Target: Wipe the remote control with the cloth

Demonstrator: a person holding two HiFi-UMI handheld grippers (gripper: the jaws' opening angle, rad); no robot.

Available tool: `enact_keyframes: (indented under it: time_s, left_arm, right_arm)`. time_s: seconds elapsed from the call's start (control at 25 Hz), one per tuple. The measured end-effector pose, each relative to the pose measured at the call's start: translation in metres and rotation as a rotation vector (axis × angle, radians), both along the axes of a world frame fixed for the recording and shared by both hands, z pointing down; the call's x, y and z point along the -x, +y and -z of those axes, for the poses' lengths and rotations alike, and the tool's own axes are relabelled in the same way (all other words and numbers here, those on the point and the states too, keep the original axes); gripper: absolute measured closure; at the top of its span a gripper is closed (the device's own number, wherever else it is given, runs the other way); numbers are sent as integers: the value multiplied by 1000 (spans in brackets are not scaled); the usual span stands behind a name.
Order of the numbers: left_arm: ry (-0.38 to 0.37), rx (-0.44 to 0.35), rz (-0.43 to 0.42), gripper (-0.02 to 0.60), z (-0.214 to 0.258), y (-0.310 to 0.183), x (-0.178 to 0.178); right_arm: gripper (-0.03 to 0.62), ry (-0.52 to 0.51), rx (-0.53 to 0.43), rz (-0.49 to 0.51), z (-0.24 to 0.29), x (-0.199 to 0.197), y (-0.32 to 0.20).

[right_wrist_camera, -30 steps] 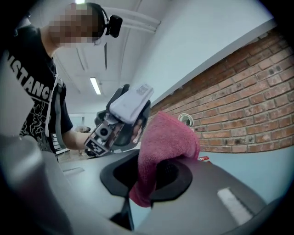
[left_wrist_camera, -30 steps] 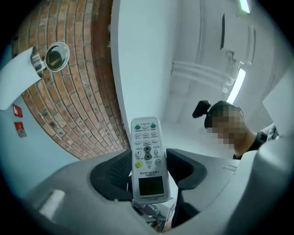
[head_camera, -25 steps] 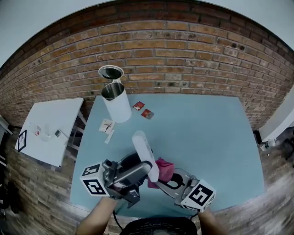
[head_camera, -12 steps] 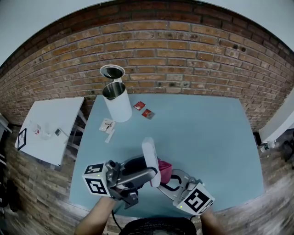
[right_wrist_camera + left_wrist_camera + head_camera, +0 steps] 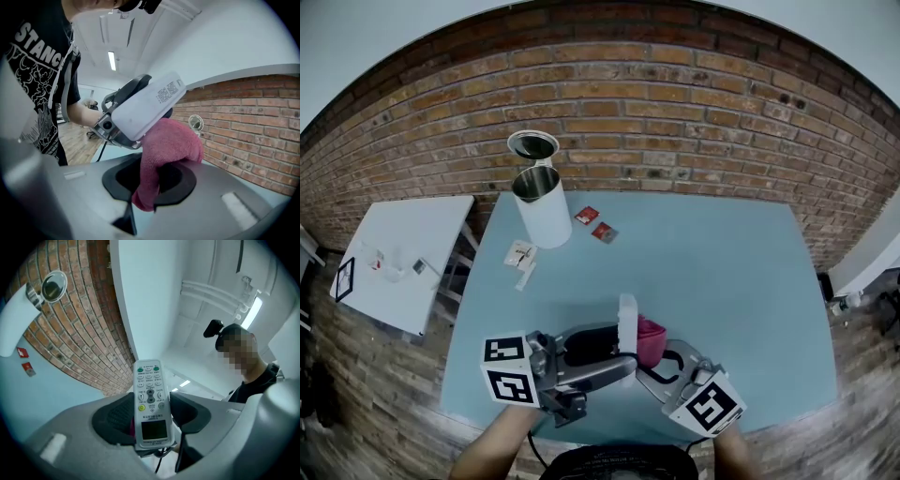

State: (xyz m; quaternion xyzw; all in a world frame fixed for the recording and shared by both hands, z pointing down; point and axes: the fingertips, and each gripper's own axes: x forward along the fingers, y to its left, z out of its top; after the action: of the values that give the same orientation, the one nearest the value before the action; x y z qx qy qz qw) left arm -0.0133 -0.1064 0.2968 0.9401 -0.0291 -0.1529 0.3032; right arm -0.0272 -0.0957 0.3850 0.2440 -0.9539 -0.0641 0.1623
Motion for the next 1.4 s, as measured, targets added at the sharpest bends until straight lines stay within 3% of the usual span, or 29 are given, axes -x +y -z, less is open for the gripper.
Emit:
enact_keyframes:
  time_s: [0.16,0.4,0.6,0.76,1.08,1.4]
  left_arm:
    - [-255,-92,87,345,-24,-7,-4]
    - [-667,-314,172,345,-75,-11,-11]
    - [-915,-432,146,344,-123,-8,-13]
    - [-1106,-494,66,344,-171,-1,-11]
    - [-1360,-433,-173,344,-271,13,-2]
    - [-1472,-405,-316,342,-318,10,1]
  right_arm:
    - [531,-104,-7,-109,18,-24,-17]
    - [531,-168,-98,-226,64,-72,-40]
    - [531,-195,-83,-269,61,-78,-39]
    - [531,-225,-14,-314,39,-79,-38]
    - [531,-287,188,-380,-34,-80,-31]
    - [531,-297,320,-420,-81,-85,-28]
